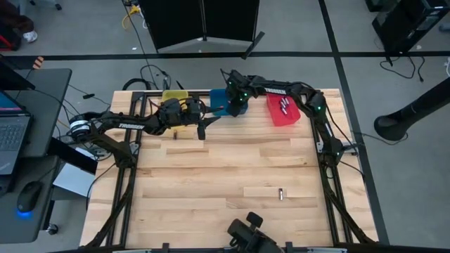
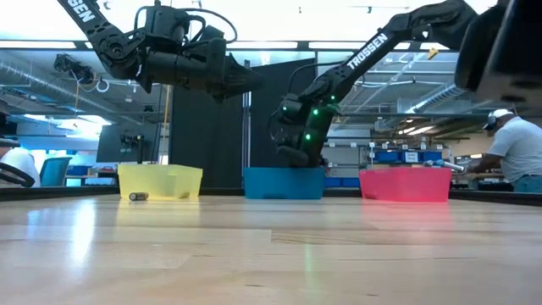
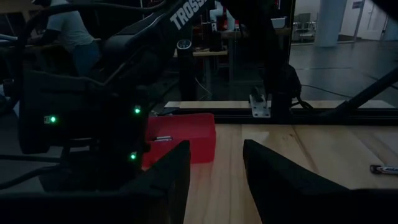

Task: Sort batteries
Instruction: Put the black orange battery into the blue bin, then put the black battery into the yellow bin

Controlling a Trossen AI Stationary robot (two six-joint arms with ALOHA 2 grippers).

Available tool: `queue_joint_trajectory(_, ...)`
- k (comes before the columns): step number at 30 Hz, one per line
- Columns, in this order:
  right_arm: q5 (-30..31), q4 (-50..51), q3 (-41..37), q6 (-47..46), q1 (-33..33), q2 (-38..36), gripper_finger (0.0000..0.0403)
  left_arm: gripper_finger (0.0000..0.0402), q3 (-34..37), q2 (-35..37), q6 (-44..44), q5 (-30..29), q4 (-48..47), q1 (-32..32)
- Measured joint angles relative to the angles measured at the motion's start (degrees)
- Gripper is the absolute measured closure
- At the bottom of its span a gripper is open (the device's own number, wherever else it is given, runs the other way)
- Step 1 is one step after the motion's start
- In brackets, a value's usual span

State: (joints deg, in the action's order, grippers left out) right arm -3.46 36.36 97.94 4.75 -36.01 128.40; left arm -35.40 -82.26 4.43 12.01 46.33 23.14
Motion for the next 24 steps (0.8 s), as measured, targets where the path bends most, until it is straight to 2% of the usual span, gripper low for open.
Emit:
queue_joint_trajectory(5,0.00,-0.29,-0.01,-0.02,-0.02,-0.35,0.0339,0.0245,0.00,0.00,0.00,0.00,0.01,0.00)
queue_joint_trajectory(12,0.20,-0.35,-0.03,-0.04,-0.04,-0.35,0.0265,0.0245,0.00,0.00,0.00,0.00,0.00,0.00)
queue_joint_trajectory(18,2.38,0.06,0.55,0.28,0.26,-0.35,0.0228,0.0245,0.00,0.00,0.47,0.00,-1.39,0.00)
queue_joint_trajectory(21,2.43,2.67,2.84,0.54,0.74,-0.77,0.0225,0.0245,0.04,0.00,1.11,0.00,-2.07,0.00)
queue_joint_trajectory(24,3.81,3.53,3.28,2.45,1.73,-3.26,0.0255,0.0245,0.04,0.00,1.11,0.00,-2.14,0.00)
